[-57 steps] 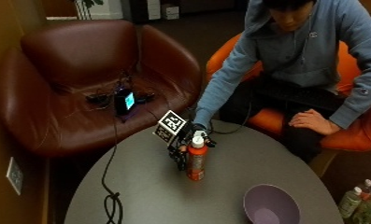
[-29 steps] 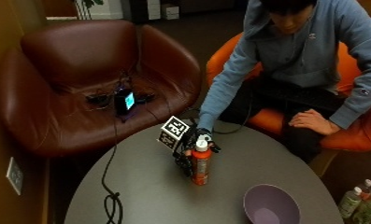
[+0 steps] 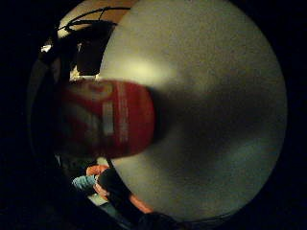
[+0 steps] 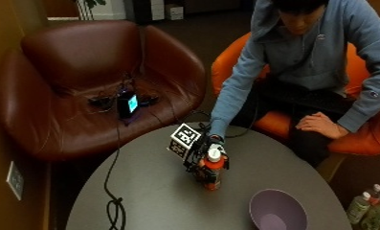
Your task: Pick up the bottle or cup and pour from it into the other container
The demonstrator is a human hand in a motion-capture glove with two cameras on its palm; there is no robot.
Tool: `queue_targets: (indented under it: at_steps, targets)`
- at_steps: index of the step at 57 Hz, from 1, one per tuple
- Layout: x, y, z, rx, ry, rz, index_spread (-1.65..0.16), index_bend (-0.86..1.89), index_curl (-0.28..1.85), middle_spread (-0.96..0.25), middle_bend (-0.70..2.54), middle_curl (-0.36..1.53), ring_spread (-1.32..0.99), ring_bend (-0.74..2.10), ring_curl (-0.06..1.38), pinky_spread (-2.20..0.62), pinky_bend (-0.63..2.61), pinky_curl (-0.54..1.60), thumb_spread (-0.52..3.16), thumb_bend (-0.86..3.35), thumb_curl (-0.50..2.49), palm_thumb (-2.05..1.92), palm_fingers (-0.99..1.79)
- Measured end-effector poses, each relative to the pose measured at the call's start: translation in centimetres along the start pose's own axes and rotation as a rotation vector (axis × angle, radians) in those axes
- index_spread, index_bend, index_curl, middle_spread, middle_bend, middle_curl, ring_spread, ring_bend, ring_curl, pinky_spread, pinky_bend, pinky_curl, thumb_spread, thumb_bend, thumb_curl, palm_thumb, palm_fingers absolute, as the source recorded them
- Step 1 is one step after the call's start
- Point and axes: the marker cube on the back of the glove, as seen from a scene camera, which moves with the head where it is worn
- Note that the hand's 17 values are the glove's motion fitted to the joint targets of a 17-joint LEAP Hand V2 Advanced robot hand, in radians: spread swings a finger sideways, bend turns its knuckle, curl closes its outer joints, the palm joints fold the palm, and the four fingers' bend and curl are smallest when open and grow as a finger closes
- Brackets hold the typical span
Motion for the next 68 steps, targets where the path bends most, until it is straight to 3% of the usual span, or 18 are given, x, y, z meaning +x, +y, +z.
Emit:
queue_targets:
  at_steps: [30,58,68]
  targets:
    - [-6.9,0.3,0.5,-0.023,0.232,-0.041,-0.23,0.13,0.32,-0.11,0.35,0.48,-0.21,0.44,0.43,-0.26,0.32,0.37,0.15,-0.04,0.7,1.07,1.15]
    - [-16.1,-0.7,1.4,-0.138,0.812,-0.036,-0.24,0.13,0.34,-0.12,0.37,0.5,-0.22,0.46,0.46,-0.31,0.33,0.37,0.11,-0.04,0.73,1.04,1.17]
    - [-19.2,-1.8,3.0,-0.191,1.138,-0.007,-0.23,0.13,0.34,-0.12,0.37,0.5,-0.22,0.47,0.46,-0.3,0.34,0.38,0.1,-0.04,0.73,1.04,1.17]
